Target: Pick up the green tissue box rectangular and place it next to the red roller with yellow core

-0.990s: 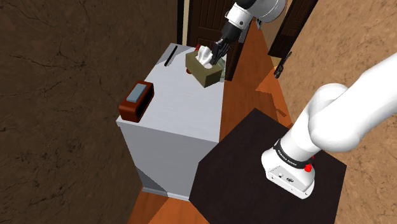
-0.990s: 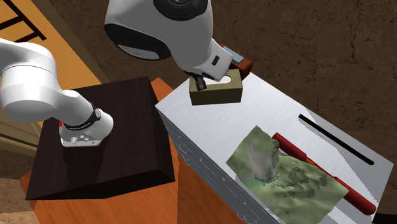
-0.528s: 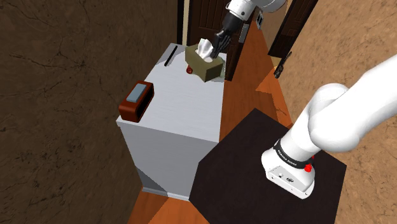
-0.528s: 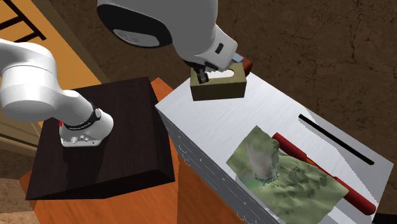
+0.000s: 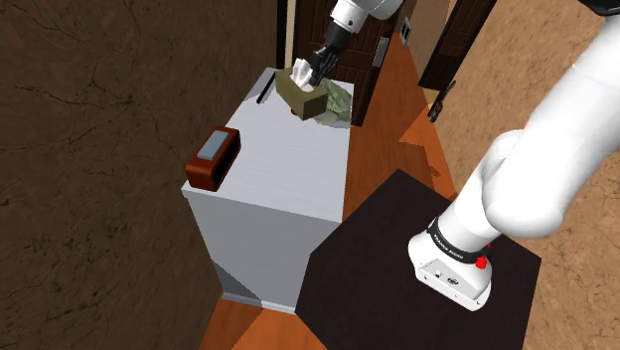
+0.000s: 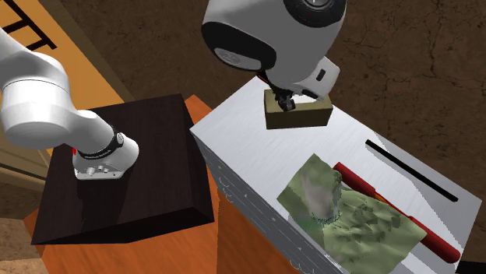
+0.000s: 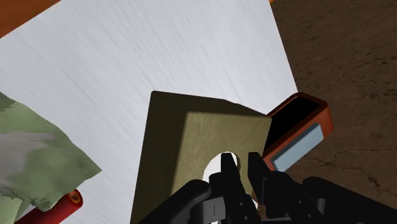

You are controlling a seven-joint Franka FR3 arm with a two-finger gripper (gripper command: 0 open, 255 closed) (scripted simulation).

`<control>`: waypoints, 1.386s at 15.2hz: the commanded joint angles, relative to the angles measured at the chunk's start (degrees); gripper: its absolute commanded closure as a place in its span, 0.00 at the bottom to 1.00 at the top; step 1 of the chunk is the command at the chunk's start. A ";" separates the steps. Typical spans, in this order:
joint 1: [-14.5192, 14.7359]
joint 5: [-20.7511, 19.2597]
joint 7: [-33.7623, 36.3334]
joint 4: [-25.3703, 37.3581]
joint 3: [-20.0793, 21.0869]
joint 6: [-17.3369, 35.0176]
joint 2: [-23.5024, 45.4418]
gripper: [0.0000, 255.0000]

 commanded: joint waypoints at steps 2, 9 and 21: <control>-1.02 3.91 -2.35 7.89 -0.24 -1.96 8.05 1.00; -6.40 10.45 -4.12 28.37 1.63 -7.47 26.06 1.00; -16.19 14.16 0.52 63.71 5.67 -15.85 51.83 1.00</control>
